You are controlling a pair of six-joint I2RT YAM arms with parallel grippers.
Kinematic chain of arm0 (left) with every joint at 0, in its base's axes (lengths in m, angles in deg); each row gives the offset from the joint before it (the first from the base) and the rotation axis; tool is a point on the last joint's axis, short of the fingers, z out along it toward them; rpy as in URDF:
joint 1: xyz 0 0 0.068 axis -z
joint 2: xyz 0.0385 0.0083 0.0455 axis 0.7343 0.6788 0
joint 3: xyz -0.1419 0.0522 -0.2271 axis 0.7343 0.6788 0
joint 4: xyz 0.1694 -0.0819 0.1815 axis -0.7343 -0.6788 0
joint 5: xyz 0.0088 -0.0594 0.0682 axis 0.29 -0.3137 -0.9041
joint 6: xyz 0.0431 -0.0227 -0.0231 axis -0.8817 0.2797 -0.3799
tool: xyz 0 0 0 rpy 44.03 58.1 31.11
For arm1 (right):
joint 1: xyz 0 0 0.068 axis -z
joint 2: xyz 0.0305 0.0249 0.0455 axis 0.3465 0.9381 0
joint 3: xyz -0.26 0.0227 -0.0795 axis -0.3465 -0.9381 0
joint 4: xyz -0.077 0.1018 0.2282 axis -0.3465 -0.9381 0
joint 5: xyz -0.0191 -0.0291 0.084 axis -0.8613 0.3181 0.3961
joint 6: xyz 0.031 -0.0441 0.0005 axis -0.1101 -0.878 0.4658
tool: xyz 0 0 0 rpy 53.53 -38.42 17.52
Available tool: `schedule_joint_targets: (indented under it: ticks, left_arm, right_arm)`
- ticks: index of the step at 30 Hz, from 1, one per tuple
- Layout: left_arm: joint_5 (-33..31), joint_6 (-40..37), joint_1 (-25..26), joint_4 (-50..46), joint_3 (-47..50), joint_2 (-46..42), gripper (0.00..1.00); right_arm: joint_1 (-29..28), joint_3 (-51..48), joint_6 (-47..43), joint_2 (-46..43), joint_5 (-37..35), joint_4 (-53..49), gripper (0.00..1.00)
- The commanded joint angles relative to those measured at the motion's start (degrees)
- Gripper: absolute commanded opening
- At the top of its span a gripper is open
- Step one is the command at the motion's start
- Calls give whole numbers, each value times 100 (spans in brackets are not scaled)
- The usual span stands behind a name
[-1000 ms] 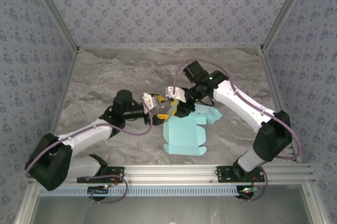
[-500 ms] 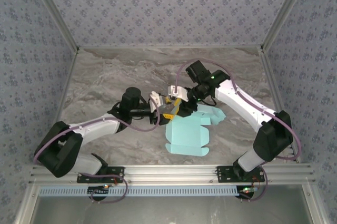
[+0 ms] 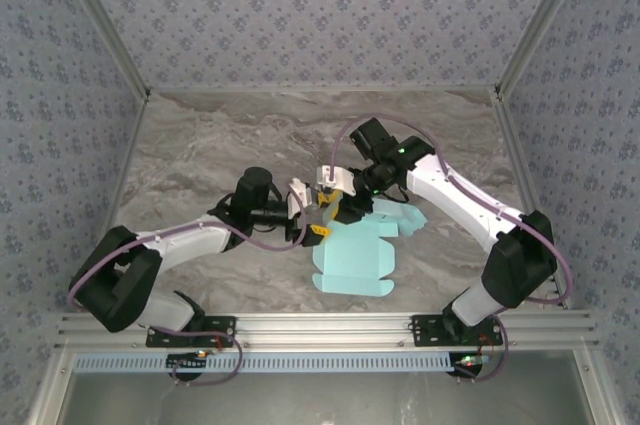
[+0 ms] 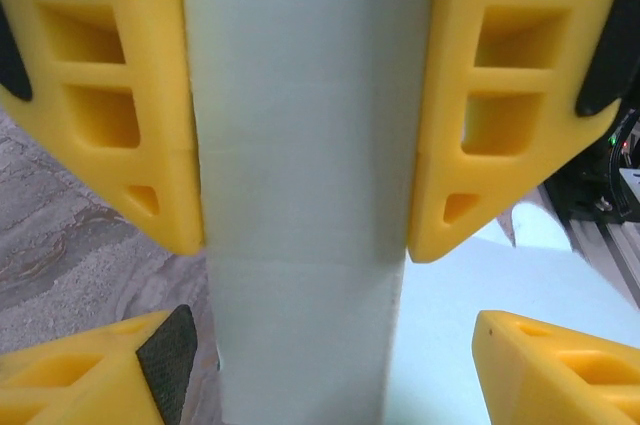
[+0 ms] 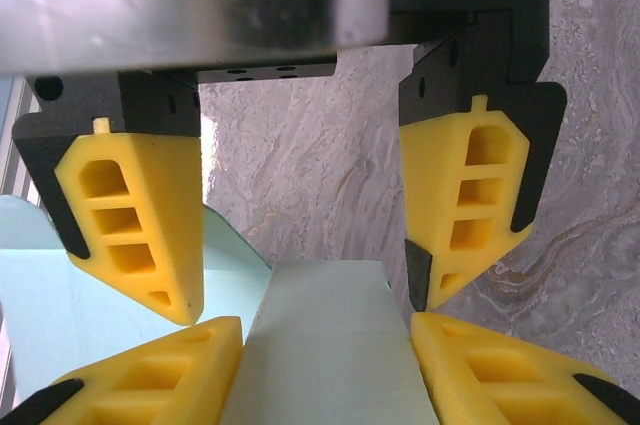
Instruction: Fold the paper box
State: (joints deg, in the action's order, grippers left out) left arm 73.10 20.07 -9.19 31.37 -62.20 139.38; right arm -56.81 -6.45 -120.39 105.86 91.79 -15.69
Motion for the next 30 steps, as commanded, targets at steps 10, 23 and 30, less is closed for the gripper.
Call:
schedule_joint_targets:
  ticks: [10,23,30]
  left_arm:
    - [128,-108,43,-57,-336,153,61]
    - [-57,-84,37,164,-231,167,34]
    - [-131,41,-26,347,-204,265,33]
  right_arm:
    - [-79,-24,-111,-198,120,84,40]
    - [-65,-139,51,-401,-19,281,51]
    - [202,-486,418,-959,170,829,64]
